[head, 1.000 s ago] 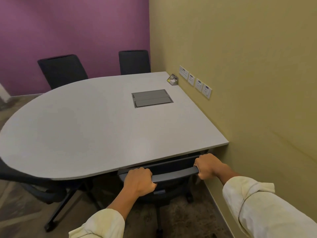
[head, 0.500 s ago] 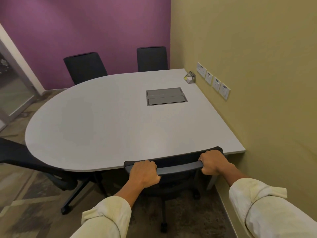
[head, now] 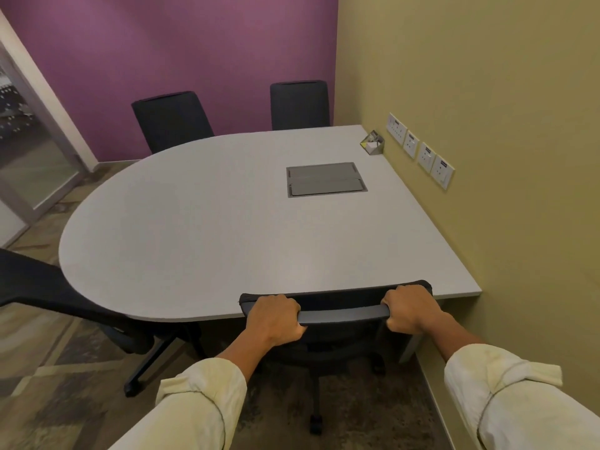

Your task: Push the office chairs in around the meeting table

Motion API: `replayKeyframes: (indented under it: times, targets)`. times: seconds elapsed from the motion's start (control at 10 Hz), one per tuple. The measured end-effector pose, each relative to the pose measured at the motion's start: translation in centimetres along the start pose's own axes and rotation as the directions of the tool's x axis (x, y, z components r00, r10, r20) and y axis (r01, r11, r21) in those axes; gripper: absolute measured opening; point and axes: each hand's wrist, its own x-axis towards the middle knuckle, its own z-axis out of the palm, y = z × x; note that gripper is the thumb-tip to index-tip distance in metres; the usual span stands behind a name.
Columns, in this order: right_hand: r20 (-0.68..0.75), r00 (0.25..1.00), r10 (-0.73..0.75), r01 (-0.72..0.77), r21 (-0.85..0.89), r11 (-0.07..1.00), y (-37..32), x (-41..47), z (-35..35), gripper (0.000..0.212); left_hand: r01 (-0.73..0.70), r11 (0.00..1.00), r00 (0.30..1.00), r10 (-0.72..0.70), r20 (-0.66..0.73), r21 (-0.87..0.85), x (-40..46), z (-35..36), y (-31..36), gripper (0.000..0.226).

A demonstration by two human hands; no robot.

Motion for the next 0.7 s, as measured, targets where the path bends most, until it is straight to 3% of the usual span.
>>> replayKeyframes:
  times: [0.2,0.3,0.4,0.5,0.7]
  targets:
    - [0.170,0.980,0.106,-0.108,-0.001,0.994,-2.2,-0.4,-1.4,0.039,-0.046,0.983,0.999,0.048,0.004,-0.176,-2.7,-0.9,-0.6,0.011]
    - [0.356,0.927,0.115,-0.150,0.073,0.986,-3.5,-0.3,-3.0,0.061,-0.034,0.947,0.999,0.022,-0.041,-0.318,-4.7,-1.2,-1.8,0.025]
    - [0.531,0.846,0.050,-0.130,0.114,0.985,-5.7,0.2,-5.3,0.066,-0.009,0.878,0.991,-0.057,-0.122,-0.479,-7.2,-2.0,-3.2,0.030]
    - [0.567,0.823,0.037,-0.087,0.062,0.994,-9.1,0.7,-7.9,0.067,0.052,0.828,0.951,-0.212,-0.227,-0.558,-9.5,-3.2,-5.1,0.019]
    - [0.577,0.805,-0.136,0.089,0.110,0.990,-18.0,2.0,-12.5,0.060,0.231,0.866,0.928,-0.333,-0.167,-0.444,-15.5,-5.2,-10.9,0.028]
